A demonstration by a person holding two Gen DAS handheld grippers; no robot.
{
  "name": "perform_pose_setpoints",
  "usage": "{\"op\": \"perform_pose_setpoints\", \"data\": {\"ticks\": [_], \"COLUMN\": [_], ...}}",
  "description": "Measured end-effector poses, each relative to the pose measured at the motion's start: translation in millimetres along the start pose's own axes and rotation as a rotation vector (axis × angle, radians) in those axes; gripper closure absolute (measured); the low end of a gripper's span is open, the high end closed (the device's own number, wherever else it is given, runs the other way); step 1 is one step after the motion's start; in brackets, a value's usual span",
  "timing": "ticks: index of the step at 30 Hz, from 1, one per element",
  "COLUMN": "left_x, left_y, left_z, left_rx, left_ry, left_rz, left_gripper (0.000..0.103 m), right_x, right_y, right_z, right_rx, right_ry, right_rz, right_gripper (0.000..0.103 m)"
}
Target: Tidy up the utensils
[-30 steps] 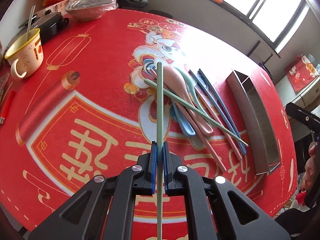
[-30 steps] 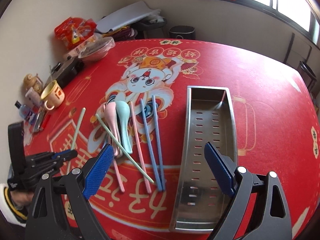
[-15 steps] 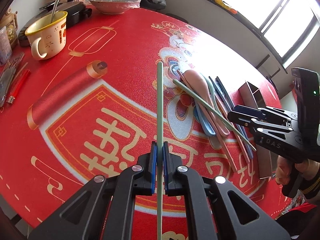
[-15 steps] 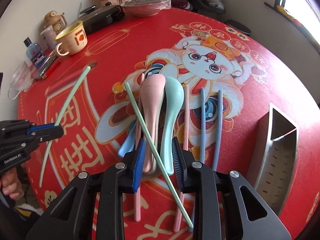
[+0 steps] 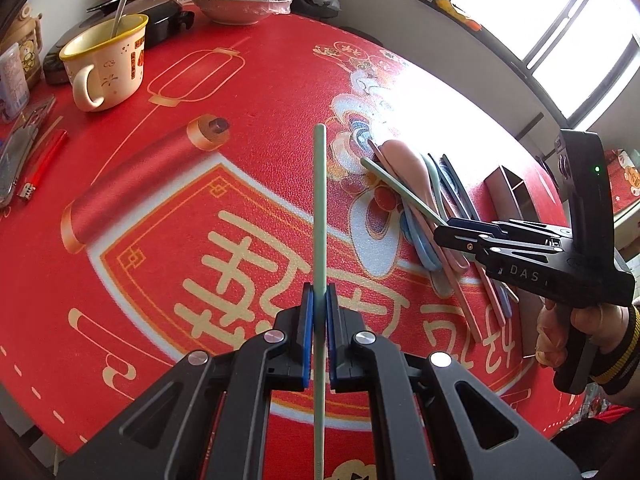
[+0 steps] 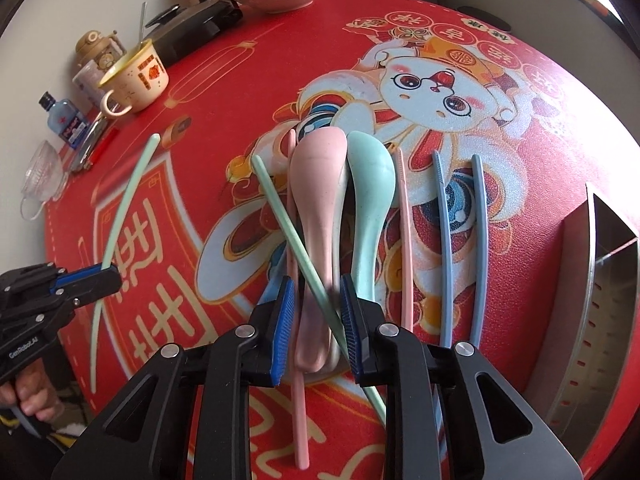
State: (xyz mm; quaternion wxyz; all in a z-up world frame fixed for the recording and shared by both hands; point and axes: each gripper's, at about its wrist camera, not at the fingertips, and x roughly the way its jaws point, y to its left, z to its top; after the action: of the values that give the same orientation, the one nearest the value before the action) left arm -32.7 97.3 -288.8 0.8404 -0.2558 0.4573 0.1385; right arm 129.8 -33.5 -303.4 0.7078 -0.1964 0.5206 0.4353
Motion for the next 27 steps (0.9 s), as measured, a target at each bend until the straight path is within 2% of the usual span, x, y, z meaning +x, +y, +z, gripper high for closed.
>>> {"op": "perform_pose_setpoints", "data": {"ticks": [2, 5, 16, 22, 27], "left_x": [0.8, 1.6, 8.1, 13.5, 18.6], "left_y": [-0.8, -3.3, -22.8, -34.4, -45.5], "left_z": [1.3, 3.2, 11.5, 15.0, 16.4], "left_rx": [0.004, 0.011, 0.063, 0.091, 0.119], "left_ry": [0.001, 0.0, -0.001, 0.006, 0.017], "left_rz": [0.0, -0.001, -0.006, -0.008, -0.013], "left_gripper": [0.097, 0.097, 0.097, 0.097, 0.097], "right_x": [-2.0, -9.1, -52.8, -89.9, -111.2], "right_y": [-1.4, -2.9, -13.0, -50.1, -105.9], "right_z": [-0.8, -2.6, -24.2, -37.8, -56.3], "right_rx": [0.007, 0.025, 0.152, 0.275, 0.457], "right_ry": [-0.007, -0.03, -0.15, -0.269, -0.33], "right_rz": [0.003, 0.03, 0.151, 0.086, -0.037], "right_gripper": [0.092, 0.094, 0.097, 0.097, 0.097]}}
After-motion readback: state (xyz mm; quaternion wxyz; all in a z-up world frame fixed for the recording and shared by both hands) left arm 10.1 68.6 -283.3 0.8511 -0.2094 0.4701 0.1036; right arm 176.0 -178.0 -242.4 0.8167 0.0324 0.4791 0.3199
